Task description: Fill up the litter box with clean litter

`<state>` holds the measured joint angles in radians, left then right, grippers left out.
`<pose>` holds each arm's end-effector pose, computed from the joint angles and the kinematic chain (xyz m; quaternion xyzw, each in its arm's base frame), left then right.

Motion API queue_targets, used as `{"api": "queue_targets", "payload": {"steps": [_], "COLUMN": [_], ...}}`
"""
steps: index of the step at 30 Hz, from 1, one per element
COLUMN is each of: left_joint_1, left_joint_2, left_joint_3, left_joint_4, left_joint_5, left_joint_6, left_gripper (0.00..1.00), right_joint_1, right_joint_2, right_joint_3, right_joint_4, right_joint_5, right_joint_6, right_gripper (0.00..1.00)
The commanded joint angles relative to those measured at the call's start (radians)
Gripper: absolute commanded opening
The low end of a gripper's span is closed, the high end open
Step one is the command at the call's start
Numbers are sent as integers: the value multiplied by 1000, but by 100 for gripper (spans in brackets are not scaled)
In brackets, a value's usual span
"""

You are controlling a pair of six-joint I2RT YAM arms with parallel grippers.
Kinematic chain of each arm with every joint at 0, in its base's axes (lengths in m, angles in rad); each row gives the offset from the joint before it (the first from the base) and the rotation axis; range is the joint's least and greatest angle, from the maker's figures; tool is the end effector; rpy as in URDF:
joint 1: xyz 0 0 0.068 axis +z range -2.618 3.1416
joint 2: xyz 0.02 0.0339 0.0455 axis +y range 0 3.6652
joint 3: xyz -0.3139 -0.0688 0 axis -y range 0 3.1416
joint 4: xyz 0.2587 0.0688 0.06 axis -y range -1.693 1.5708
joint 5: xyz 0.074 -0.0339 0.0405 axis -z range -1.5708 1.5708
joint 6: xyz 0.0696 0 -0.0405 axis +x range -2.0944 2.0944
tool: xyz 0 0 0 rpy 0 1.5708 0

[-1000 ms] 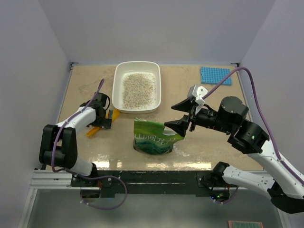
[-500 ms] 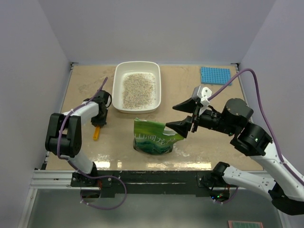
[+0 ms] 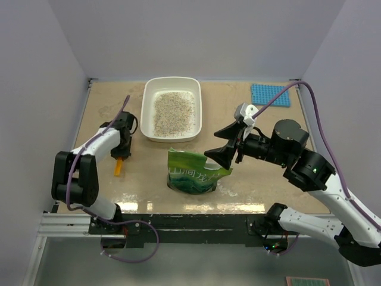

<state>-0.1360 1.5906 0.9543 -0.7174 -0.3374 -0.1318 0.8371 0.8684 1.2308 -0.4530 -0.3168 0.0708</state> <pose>0.3004 -0.0179 0.1855 -0.0161 0.9800 0.1512 0.1281 0.1027 0.1463 0.4882 -0.3713 0.6365 0.3967 0.5474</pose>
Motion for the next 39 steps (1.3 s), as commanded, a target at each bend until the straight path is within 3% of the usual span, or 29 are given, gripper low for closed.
{"api": "queue_targets", "payload": {"steps": [1,5,13,14,16,17,23,29,39], "left_joint_1": [7,7,4,4,1,1,-23,-33,-73], "left_joint_2": [-190,-309,-490,-503,-540,-556,-623,-690,-667], "left_joint_3": [142,254,399,397,383,370,311,149,162], "left_joint_4": [-85,-143,-120,-103,-32,11,332,758,851], "left_joint_5": [15,144,624,744,852,973,1249,1383,1423], "left_joint_6": [-8,4,-3,-11,-61,-81,-253,-564,-684], "left_gripper": [0,0,0,0,0,0,0,0,0], "right_joint_1": [2,2,0,2,2,2,2,2,2], "right_joint_2": [30,72,106,104,106,106,122,200,441], "right_joint_3": [76,142,252,275,298,320,335,332,481], "right_joint_4": [-9,-58,-110,-111,-112,-110,-33,83,180], "right_joint_5": [120,206,173,165,142,99,-54,-129,-192], "right_joint_6": [70,95,112,115,135,141,193,215,199], "right_gripper": [75,75,77,77,82,82,83,83,84]}}
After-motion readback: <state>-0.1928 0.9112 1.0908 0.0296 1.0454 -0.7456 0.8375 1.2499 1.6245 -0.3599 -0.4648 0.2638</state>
